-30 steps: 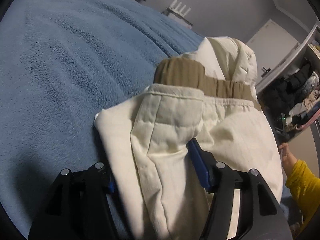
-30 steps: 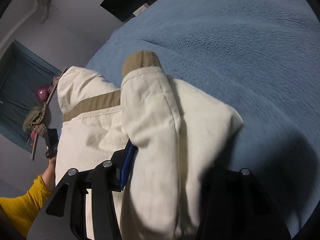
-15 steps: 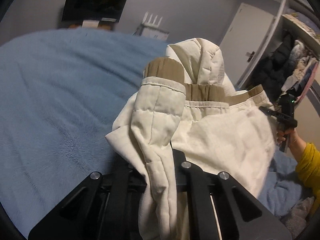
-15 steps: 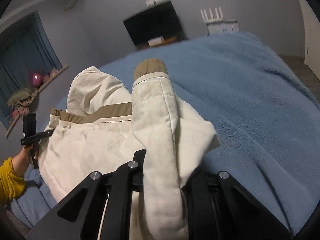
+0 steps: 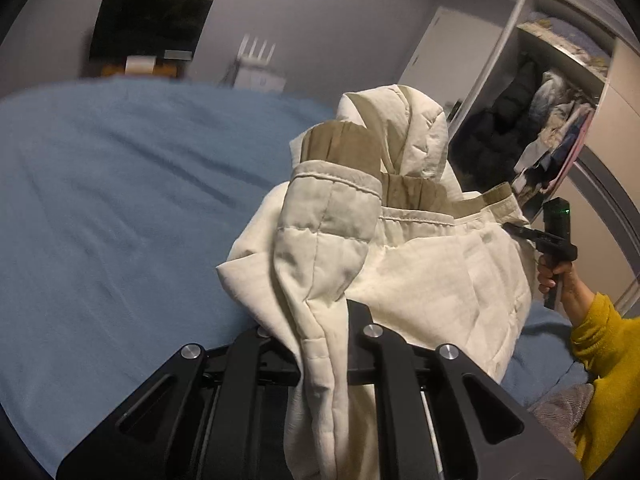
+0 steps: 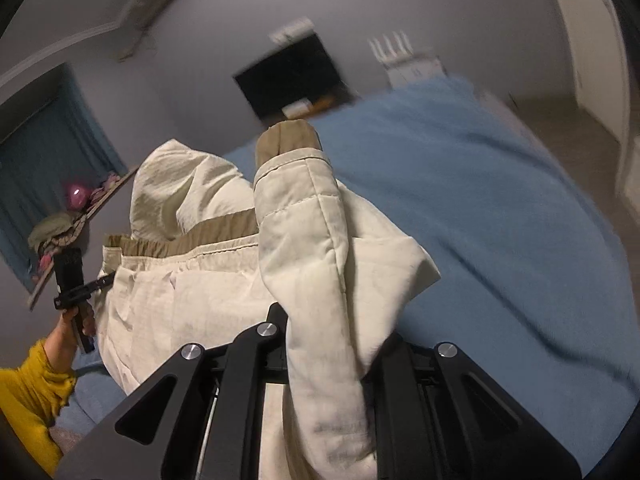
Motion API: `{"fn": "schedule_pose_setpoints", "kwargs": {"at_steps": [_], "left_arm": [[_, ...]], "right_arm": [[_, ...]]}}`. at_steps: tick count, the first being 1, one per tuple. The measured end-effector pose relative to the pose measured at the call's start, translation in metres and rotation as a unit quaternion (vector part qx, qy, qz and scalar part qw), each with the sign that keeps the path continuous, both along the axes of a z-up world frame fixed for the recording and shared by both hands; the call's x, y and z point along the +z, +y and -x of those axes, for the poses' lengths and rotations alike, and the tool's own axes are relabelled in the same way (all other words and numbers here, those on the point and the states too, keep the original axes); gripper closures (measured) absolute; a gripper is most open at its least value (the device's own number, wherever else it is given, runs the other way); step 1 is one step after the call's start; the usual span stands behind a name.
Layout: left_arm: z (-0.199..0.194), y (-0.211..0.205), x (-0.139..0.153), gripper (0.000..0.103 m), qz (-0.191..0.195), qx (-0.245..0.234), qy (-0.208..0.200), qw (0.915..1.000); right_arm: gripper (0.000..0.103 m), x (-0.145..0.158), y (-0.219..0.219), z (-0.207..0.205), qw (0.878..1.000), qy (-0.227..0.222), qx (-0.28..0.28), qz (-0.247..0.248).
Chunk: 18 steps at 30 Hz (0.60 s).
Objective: Fold large clothes
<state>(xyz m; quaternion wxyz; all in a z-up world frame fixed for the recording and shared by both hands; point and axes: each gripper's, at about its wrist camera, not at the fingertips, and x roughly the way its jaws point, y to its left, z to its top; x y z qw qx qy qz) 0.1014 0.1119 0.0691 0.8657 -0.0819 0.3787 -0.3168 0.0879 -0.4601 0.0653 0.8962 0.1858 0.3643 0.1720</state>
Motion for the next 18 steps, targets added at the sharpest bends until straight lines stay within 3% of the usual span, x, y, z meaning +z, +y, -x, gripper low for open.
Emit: {"fn": "schedule_pose_setpoints", "kwargs": {"at_steps": [5, 9, 16, 18], "left_arm": [[-0.039, -0.011, -0.065, 0.090, -0.063, 0.025, 0.069, 0.9953], [-0.066, -0.011, -0.099, 0.082, -0.058, 0.038, 0.095, 0.9931], [-0.069, -0.012, -0.111, 0.071, -0.055, 0.042, 0.104, 0.9922], [-0.065, -0.014, -0.104, 0.064, -0.062, 0.052, 0.099, 0.9918]], "right_arm": [[0.093, -0.064, -0.005, -0.039, 0.997, 0.069, -0.044, 0.007], [0.086, -0.104, -0.013, -0.074, 0.990, 0.118, -0.070, 0.014], [0.071, -0.118, -0.017, -0.076, 0.988, 0.132, -0.082, 0.018], [0.056, -0.116, -0.016, -0.062, 0.986, 0.133, -0.089, 0.035]]}}
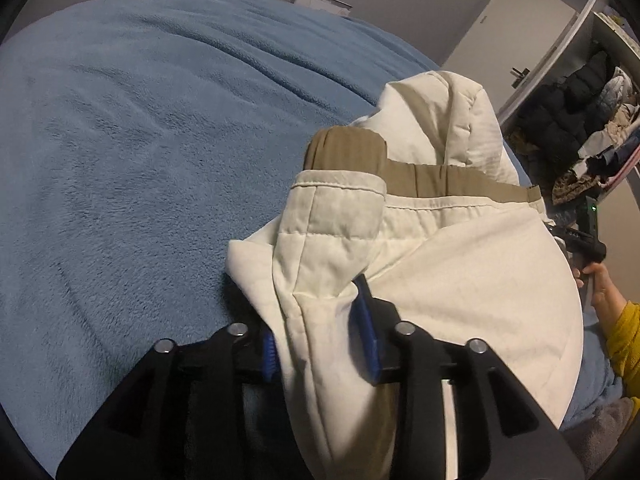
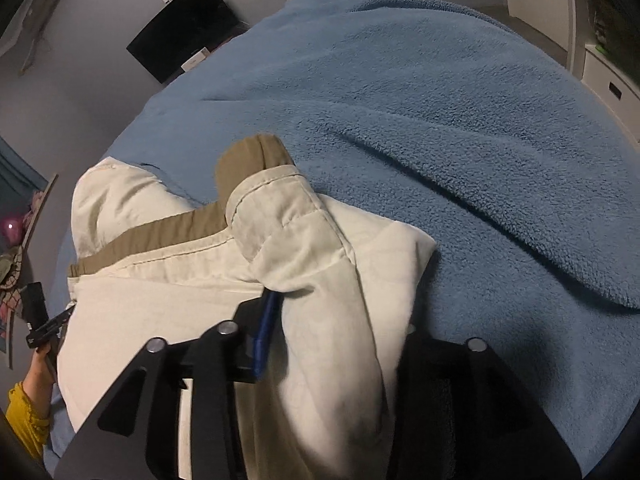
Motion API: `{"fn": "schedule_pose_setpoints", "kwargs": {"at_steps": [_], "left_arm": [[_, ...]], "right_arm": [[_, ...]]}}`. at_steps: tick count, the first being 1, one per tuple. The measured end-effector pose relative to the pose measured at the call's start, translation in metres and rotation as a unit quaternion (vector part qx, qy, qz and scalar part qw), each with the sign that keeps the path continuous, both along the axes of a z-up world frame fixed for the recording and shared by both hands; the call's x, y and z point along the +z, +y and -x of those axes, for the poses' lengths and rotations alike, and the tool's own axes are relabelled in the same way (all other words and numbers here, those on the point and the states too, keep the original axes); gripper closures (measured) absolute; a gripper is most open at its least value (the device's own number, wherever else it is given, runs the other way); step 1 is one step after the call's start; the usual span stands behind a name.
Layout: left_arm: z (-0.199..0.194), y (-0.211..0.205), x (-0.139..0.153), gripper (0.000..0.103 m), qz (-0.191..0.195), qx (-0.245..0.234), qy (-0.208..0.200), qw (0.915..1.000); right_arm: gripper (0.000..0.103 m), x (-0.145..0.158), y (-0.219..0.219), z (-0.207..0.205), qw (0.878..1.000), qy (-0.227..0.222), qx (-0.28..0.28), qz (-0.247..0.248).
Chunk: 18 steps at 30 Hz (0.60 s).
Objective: Fold large clothes
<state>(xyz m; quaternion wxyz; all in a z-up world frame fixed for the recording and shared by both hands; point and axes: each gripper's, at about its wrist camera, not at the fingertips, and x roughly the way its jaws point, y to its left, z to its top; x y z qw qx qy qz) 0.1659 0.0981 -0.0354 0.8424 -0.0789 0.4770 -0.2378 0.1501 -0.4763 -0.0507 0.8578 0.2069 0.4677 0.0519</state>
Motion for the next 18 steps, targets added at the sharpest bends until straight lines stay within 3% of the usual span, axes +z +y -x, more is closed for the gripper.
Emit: {"fn": "schedule_pose_setpoints", "kwargs": {"at_steps": [3, 5, 6, 9, 11, 15, 18], "left_arm": [[0.021, 0.005, 0.016, 0.035, -0.006, 0.025, -0.014, 0.9996], [0.034, 0.007, 0.031, 0.023, -0.018, 0.038, -0.032, 0.9986], [0.040, 0.005, 0.042, 0.015, -0.033, 0.047, -0.046, 0.9973], [0.069, -0.006, 0.081, 0.014, -0.055, 0.057, -0.089, 0.9929], [0.097, -0.030, 0.103, 0.012, -0.067, 0.045, -0.102, 0.9915], [0.149, -0.089, 0.109, 0.007, -0.119, 0.007, -0.107, 0.9871], [0.174, -0.120, 0.091, 0.007, -0.113, -0.014, -0.077, 0.9904]], "right_arm": [[0.047, 0.018, 0.008, 0.013, 0.998, -0.001, -0.019, 0.052], [0.031, 0.031, 0.012, 0.022, 0.995, 0.001, -0.028, 0.095], [0.028, 0.043, 0.020, 0.030, 0.992, -0.003, -0.029, 0.125], [0.019, 0.081, 0.045, 0.057, 0.984, -0.031, -0.020, 0.175], [0.014, 0.099, 0.063, 0.084, 0.983, -0.048, -0.004, 0.178], [0.012, 0.101, 0.102, 0.129, 0.983, -0.049, 0.051, 0.171], [0.012, 0.083, 0.130, 0.147, 0.984, -0.030, 0.088, 0.154]]}}
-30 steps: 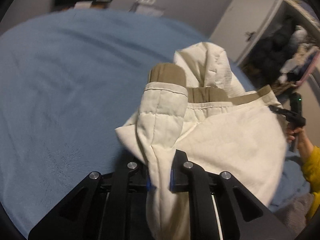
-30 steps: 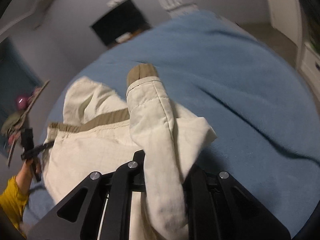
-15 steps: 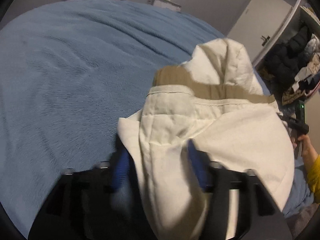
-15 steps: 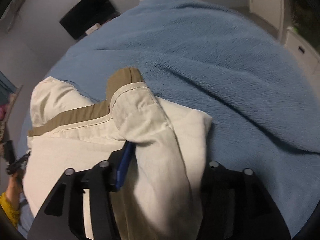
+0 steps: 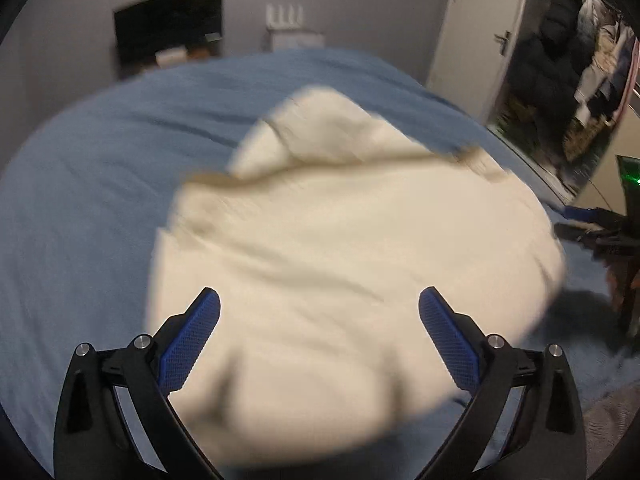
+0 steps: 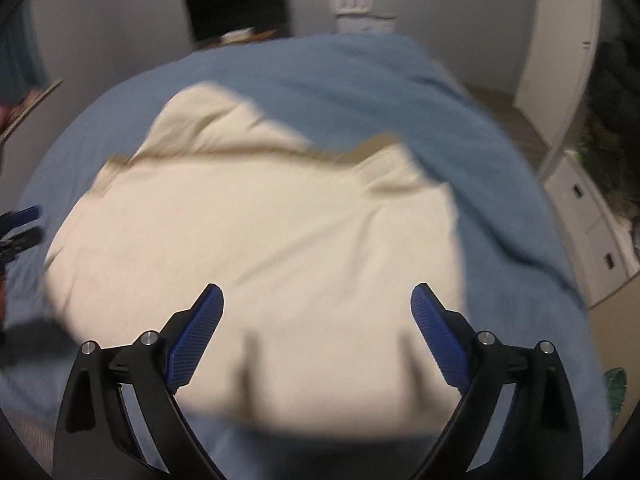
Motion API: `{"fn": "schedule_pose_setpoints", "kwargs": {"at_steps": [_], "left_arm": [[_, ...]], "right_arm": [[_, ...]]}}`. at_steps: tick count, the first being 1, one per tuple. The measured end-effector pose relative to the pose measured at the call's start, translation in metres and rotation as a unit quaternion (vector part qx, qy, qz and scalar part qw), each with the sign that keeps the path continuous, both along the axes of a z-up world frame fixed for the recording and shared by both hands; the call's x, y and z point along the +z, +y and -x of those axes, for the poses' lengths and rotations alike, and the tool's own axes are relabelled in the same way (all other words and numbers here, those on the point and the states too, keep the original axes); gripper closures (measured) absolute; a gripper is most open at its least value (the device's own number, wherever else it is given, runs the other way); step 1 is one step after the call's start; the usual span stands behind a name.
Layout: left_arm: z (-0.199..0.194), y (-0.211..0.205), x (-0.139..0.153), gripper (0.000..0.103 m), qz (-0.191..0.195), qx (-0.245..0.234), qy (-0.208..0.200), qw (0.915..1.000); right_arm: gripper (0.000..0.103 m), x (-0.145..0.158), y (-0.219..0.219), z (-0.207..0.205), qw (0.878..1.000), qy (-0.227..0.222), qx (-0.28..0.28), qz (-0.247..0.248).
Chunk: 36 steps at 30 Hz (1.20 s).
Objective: Fold large clothes
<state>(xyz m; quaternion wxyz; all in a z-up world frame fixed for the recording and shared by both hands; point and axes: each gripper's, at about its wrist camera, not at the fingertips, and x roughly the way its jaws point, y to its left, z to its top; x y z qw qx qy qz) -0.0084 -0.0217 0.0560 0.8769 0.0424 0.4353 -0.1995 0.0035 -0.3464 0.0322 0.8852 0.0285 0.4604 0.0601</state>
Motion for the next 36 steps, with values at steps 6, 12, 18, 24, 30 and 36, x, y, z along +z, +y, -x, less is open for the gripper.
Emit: {"fn": "schedule_pose_setpoints", "kwargs": {"at_steps": [6, 12, 18, 24, 30, 36], "left_arm": [[0.021, -0.051, -0.052, 0.006, -0.074, -0.037, 0.021, 0.9963], [-0.017, -0.056, -0.054, 0.006, -0.066, -0.014, 0.031, 0.9972], [-0.073, -0.061, -0.060, 0.005, -0.064, 0.019, 0.047, 0.9967], [-0.122, -0.069, -0.067, 0.005, -0.082, 0.032, 0.059, 0.9944], [-0.149, -0.070, -0.066, 0.005, -0.104, 0.058, 0.044, 0.9919], [-0.159, -0.062, -0.085, 0.005, -0.087, 0.067, 0.074, 0.9912]], "right_arm": [[0.010, -0.038, 0.040, -0.002, 0.999, 0.022, 0.018, 0.028], [0.008, -0.041, 0.043, -0.046, 0.999, 0.005, 0.013, 0.029], [0.008, -0.047, 0.050, -0.103, 0.999, 0.007, 0.010, 0.034], [0.006, -0.057, 0.054, -0.156, 0.999, 0.033, 0.006, 0.035], [0.006, -0.064, 0.056, -0.197, 0.999, 0.043, 0.002, 0.033], [0.006, -0.083, 0.054, -0.217, 0.998, 0.064, -0.006, 0.025]]}}
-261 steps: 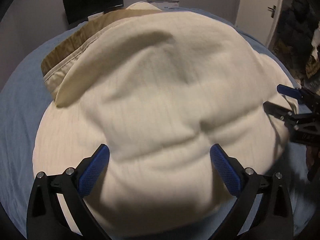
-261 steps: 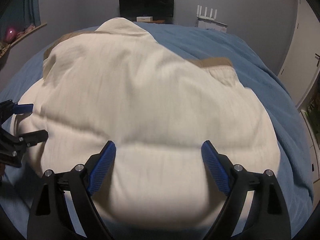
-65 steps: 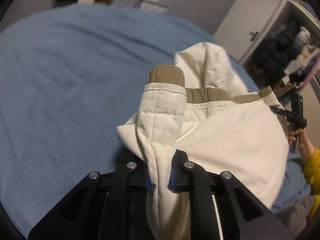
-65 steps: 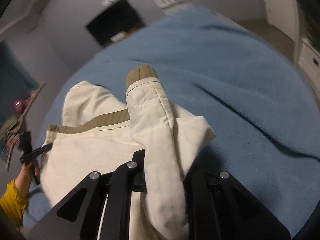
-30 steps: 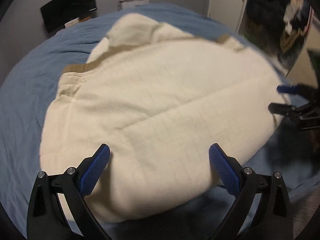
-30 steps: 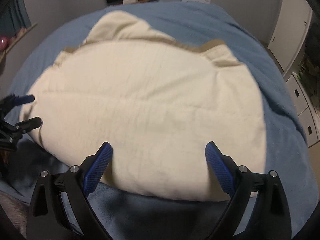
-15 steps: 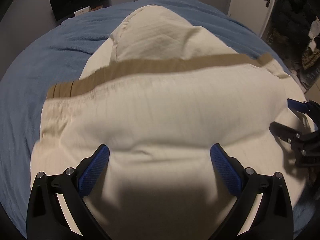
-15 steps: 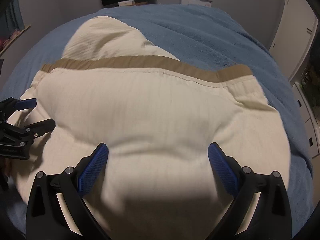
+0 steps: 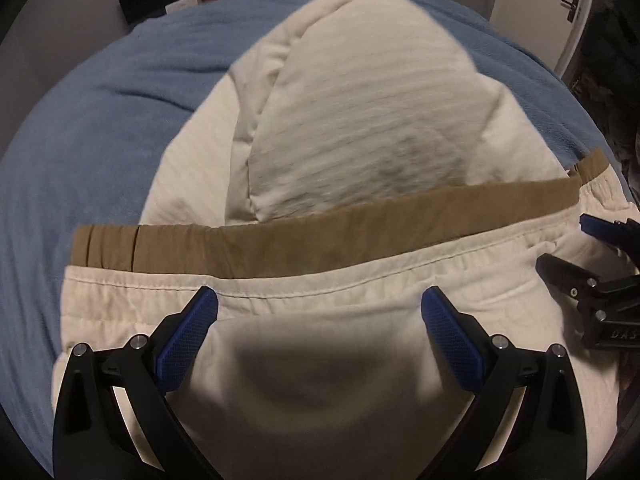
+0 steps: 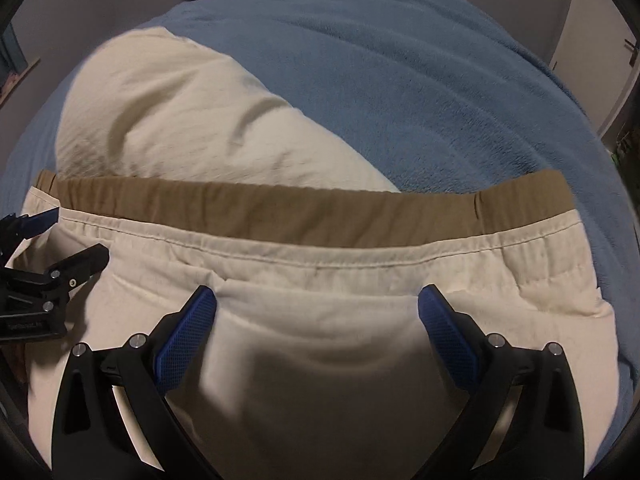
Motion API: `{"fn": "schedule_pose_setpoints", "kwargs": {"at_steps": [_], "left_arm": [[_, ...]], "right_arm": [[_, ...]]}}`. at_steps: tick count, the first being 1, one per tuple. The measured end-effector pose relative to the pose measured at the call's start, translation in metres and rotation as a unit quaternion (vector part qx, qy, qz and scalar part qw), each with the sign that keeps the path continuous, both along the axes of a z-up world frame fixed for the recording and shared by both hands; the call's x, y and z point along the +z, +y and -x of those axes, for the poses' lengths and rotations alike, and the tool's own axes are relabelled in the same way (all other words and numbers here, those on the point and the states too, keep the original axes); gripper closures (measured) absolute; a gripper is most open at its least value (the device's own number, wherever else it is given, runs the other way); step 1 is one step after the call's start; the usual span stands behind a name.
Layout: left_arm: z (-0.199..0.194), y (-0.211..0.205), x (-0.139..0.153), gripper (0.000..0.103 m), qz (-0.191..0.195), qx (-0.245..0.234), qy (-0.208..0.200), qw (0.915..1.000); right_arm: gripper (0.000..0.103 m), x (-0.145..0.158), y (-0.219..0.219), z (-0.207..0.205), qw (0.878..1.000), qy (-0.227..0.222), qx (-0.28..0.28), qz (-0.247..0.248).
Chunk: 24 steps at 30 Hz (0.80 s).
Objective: Fold large clothes
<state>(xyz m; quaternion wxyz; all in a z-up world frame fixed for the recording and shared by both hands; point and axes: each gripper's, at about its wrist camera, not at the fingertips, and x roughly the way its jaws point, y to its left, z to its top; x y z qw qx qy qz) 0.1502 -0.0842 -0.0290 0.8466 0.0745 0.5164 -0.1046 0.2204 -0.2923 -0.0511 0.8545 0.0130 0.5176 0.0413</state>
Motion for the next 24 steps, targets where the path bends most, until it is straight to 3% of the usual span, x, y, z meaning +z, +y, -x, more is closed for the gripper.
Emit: {"fn": "schedule_pose_setpoints", "kwargs": {"at_steps": [15, 24], "left_arm": [[0.003, -0.001, -0.015, 0.005, 0.008, 0.008, -0.012, 0.9999], [0.016, 0.005, -0.017, 0.005, 0.019, 0.009, -0.020, 0.9996]], "right_arm": [[0.006, -0.014, 0.004, 0.004, 1.000, -0.011, -0.006, 0.005], [0.006, -0.021, 0.010, 0.026, 0.999, -0.050, -0.011, 0.002]]}}
